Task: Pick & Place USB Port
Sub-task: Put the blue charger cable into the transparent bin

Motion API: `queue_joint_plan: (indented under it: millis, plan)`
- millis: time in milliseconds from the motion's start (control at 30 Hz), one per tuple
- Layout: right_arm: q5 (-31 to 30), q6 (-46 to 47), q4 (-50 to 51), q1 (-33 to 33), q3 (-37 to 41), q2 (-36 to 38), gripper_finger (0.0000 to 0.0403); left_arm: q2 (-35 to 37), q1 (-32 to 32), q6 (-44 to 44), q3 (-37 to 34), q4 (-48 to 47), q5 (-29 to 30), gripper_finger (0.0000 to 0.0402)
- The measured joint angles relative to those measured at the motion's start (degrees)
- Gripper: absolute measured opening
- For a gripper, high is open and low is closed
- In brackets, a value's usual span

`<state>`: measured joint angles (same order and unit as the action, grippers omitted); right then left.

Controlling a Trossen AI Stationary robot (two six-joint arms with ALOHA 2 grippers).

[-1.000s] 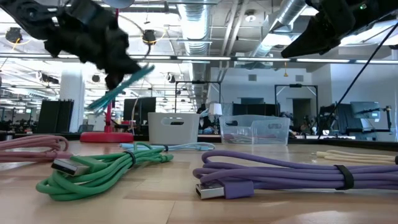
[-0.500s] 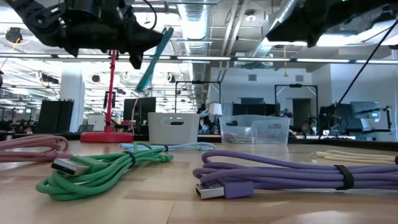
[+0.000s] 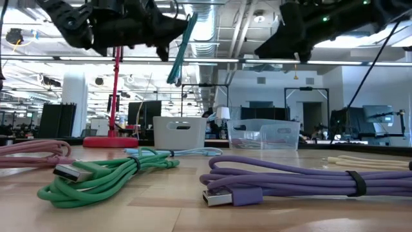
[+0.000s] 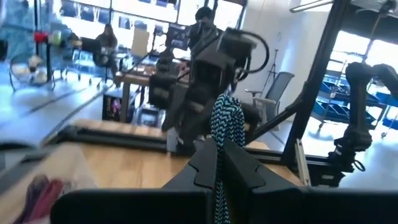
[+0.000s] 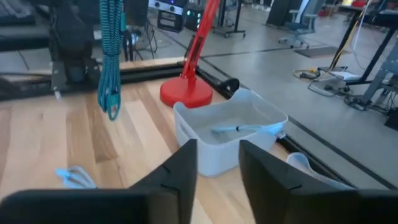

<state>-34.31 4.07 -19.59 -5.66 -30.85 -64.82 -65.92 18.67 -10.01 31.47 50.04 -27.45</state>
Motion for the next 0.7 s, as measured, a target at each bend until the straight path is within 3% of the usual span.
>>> queue_joint_plan:
  millis: [167, 300, 433, 700]
  plan:
    - [0.67, -3.35, -7.52, 0.96, 0.00, -3.42, 0.0170, -3.13, 0.03, 1.21, 3.41, -0.11, -0.26, 0.0008]
    - [3.85, -6.36, -16.29, 1.49, -0.04, -6.39, 0.0188, -7.08, 0.03, 1.25, 5.99, -0.11, -0.26, 0.0008]
    - [5.92, -7.55, -21.20, 2.80, -0.78, -9.13, 0.0184, -10.83, 0.03, 3.21, 9.29, -0.11, -0.24, 0.0008]
    - [7.46, -7.64, -21.34, 4.92, -5.13, -14.92, 0.0159, -14.44, 0.03, 5.23, 14.74, -0.02, -0.26, 0.0008]
